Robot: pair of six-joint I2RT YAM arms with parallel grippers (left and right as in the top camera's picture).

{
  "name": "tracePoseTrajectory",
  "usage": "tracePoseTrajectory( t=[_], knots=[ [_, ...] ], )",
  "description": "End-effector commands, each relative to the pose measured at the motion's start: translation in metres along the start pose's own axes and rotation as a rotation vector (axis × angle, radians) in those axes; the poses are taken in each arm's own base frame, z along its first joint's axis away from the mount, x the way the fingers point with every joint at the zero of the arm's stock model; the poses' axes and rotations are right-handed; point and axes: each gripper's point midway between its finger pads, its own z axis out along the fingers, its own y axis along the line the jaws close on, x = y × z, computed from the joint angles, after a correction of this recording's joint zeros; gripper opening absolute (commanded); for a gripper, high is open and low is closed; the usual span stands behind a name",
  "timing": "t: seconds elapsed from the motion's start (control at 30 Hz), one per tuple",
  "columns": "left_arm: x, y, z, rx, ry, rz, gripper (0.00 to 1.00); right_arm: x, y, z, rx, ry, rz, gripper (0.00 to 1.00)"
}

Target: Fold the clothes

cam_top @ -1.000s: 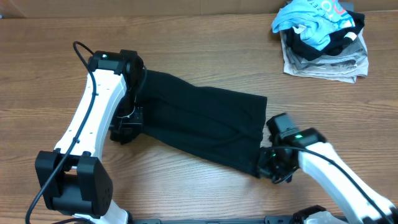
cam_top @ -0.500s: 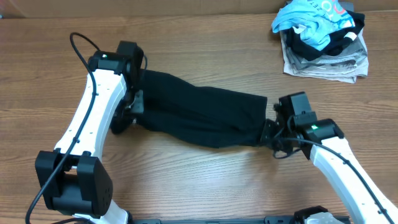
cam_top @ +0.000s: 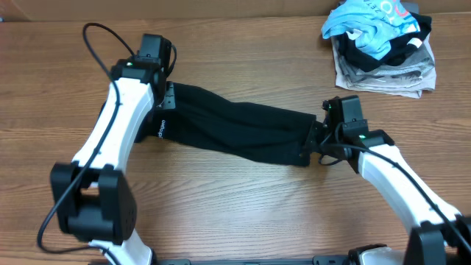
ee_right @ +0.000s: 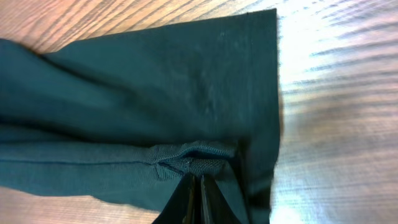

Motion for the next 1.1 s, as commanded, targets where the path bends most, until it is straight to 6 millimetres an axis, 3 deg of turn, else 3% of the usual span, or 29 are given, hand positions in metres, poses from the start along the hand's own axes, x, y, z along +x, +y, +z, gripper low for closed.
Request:
tracePoseTrajectory(
  t=[0.0, 0.03, 0.07, 0.13, 0.2, 0.23, 0.37, 0.47, 0.57, 0.67, 0.83, 1.0, 1.07],
  knots=[
    [-0.002, 0.0, 0.029, -0.034, 0.028, 0.014, 0.1, -0.011, -0.005, 0.013, 0.024, -0.017, -0.018, 0.04],
    [-0.002, -0.003, 0.036, -0.035, 0.032, 0.016, 0.16, -0.013, -0.006, 0.016, 0.027, -0.022, -0.019, 0.04],
    [-0.002, -0.005, 0.044, -0.037, 0.037, 0.02, 0.31, -0.015, -0.007, 0.019, 0.032, -0.029, -0.02, 0.14],
    [-0.001, -0.009, 0.058, -0.039, 0.051, 0.051, 0.49, -0.019, -0.008, 0.02, 0.042, -0.045, -0.026, 0.47],
    [0.0, -0.011, 0.067, -0.041, 0.062, 0.087, 0.67, -0.021, -0.012, 0.02, 0.064, -0.058, -0.025, 0.72],
    [0.001, -0.01, 0.069, -0.042, 0.067, 0.085, 0.7, -0.02, -0.014, 0.019, 0.075, -0.057, -0.023, 0.82],
    [0.001, -0.014, 0.064, 0.003, 0.089, 0.079, 0.82, -0.016, -0.032, 0.019, 0.162, -0.05, -0.015, 0.89],
    [-0.001, -0.014, 0.058, 0.022, 0.099, 0.082, 1.0, -0.012, -0.038, 0.024, 0.186, -0.039, -0.017, 0.89],
    [-0.004, -0.024, 0.042, 0.126, 0.128, 0.078, 1.0, -0.006, -0.04, 0.034, 0.189, -0.007, -0.016, 0.88],
    [-0.018, -0.034, 0.014, 0.272, 0.13, 0.089, 1.0, -0.001, -0.043, 0.044, 0.187, 0.021, -0.012, 0.83],
    [-0.049, -0.024, -0.038, 0.331, 0.07, 0.065, 1.0, 0.009, -0.036, 0.059, 0.157, 0.063, -0.023, 0.73],
    [-0.076, -0.016, -0.08, 0.344, -0.033, 0.066, 1.0, 0.02, -0.017, 0.069, 0.124, 0.082, -0.074, 0.46],
    [-0.084, -0.014, -0.091, 0.347, -0.068, 0.062, 1.0, 0.024, -0.014, 0.07, 0.135, 0.081, -0.083, 0.31]
  ],
)
